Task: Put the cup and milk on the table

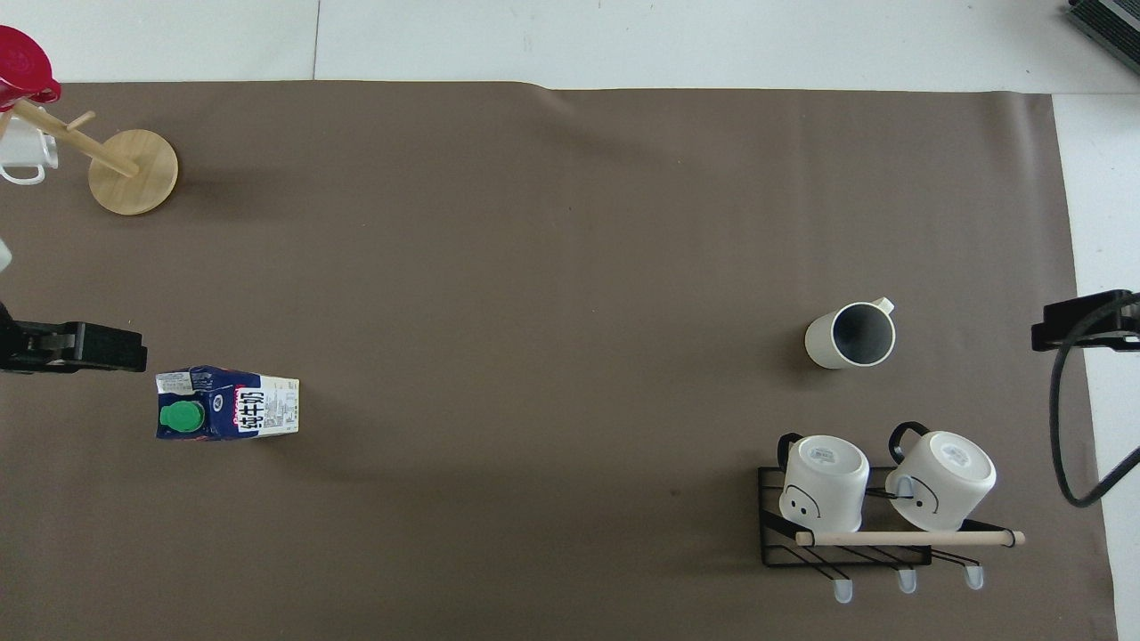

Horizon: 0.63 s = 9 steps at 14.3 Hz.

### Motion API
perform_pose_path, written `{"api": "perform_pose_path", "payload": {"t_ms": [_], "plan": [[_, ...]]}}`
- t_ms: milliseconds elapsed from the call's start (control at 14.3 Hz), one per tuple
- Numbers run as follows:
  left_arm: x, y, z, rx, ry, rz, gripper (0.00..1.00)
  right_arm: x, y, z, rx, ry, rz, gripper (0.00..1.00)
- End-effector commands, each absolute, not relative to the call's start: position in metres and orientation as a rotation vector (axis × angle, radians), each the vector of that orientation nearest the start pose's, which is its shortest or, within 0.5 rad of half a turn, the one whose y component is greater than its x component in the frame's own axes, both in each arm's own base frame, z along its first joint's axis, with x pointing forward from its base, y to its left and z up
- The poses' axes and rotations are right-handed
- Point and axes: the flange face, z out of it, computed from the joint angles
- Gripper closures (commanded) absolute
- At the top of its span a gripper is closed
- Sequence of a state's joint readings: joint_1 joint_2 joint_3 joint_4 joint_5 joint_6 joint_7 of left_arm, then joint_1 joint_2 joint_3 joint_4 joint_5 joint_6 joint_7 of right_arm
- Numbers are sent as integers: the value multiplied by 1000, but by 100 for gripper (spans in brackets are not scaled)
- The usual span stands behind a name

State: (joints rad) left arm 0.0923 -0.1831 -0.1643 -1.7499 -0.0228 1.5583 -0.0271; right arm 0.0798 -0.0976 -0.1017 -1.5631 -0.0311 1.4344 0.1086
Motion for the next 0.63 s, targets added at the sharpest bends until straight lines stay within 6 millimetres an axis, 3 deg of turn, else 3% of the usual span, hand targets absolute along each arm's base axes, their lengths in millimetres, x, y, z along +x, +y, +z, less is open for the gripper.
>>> {"api": "perform_pose_path", "payload": {"t_ms": [0, 559], "plan": [[491, -43, 640, -3144, 50, 21, 0, 503, -22, 668, -3145, 186, 34, 0], [491, -43, 640, -3144, 50, 21, 0, 502, -22, 653, -3144, 190, 80, 0]]}}
